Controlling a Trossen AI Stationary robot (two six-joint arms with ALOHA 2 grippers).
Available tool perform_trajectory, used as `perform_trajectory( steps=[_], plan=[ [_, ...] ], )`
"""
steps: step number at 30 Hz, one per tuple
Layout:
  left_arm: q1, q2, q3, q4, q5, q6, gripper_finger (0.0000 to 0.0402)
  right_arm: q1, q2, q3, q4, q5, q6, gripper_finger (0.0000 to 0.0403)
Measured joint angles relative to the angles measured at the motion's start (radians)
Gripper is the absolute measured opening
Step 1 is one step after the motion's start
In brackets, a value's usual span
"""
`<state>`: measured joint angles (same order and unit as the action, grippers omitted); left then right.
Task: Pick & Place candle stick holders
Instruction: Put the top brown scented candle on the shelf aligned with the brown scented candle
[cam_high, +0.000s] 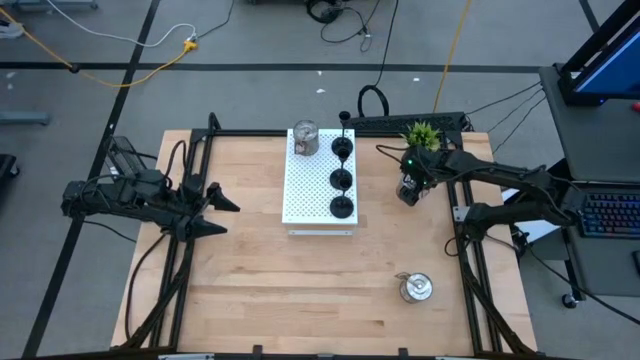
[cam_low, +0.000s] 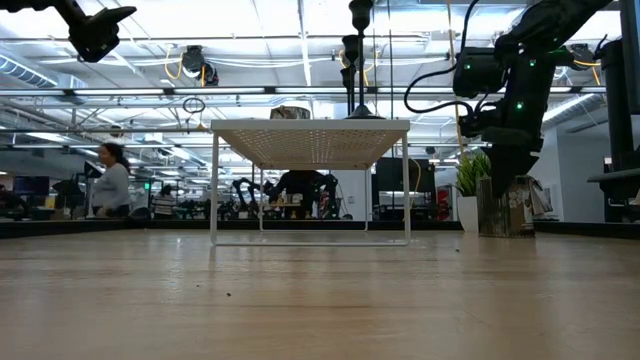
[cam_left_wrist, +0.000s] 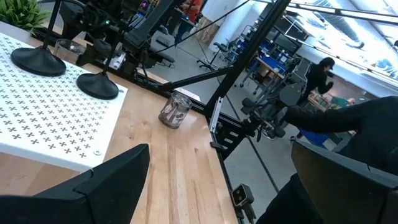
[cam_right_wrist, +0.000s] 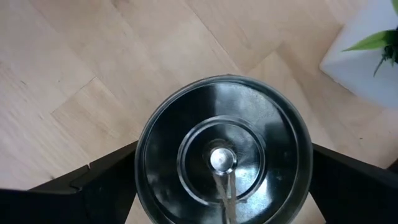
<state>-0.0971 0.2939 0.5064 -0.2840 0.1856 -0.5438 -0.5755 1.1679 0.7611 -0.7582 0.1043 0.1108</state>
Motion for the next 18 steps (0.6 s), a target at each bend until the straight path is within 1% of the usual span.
perform_trajectory(
  steps=[5, 13, 18],
  plan=[
    [0.000, 0.000, 0.000, 0.000, 0.000, 0.000, 0.0399, 0.000, 0.003, -0.039, 0.048, -0.002, -0.006, 0.0400],
    [0.000, 0.000, 0.000, -0.001, 0.001, 0.004, 0.0399, 0.000, 0.009, -0.041, 0.081, -0.001, -0.005, 0.0398],
    [0.000, 0.000, 0.000, -0.001, 0.008, 0.004, 0.0399, 0.000, 0.009, -0.096, 0.157, -0.003, 0.012, 0.0388]
  ],
)
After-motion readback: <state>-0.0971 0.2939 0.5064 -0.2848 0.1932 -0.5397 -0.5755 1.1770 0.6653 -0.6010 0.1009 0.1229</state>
